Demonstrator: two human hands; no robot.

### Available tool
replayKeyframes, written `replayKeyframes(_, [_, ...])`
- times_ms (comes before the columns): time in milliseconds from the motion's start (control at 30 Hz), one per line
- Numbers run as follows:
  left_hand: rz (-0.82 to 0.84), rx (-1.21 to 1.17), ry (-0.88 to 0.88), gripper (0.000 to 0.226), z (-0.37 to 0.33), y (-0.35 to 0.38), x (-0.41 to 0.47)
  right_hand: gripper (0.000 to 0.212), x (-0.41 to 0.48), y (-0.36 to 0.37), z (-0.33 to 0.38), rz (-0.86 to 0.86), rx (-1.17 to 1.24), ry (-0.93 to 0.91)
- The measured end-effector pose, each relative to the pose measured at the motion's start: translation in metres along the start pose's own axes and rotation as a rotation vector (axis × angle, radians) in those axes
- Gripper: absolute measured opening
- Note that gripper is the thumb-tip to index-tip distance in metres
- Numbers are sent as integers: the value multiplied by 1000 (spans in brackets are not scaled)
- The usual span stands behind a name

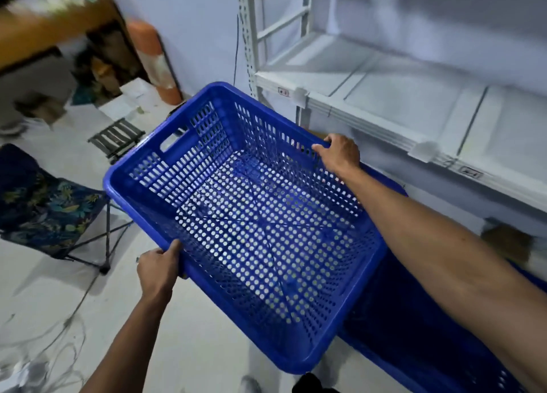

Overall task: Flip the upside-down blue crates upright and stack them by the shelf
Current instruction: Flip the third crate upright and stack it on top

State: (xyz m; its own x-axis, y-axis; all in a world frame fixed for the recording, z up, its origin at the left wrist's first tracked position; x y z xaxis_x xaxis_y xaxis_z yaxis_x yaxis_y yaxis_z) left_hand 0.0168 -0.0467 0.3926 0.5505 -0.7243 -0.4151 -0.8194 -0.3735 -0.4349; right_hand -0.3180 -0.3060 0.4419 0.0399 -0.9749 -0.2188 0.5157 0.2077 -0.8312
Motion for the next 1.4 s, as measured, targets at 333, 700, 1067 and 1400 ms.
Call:
replayKeyframes(333, [34,-1,250,53,-38,-22,-57,35,-112,-86,-9,-187,13,66])
replayKeyframes(700, [244,-29,413,48,-52,26,-133,35,-261,-153,-101,-382,29,262])
replayKeyframes(1067, [354,-57,442,51,-33,131,-259,40,-370,-218,-240,-433,-37,363])
replayKeyframes(1400, [380,2,348,55,6,238,-385,42,-402,-258,-382,-359,-76,309])
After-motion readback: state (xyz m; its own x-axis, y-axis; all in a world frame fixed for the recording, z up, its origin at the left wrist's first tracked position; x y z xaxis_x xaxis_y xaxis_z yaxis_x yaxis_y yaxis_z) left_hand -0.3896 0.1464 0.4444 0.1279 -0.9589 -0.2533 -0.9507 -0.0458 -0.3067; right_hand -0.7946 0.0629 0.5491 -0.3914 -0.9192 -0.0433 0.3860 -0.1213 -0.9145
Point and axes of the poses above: each hand's wrist, its own x-axis towards the middle knuckle, its own y-axis out of the palm, z = x × y, the point moved 2 cm from there along x, towards the middle knuckle, and after that the axes turned 15 degrees about z, right-handed, at the moved point
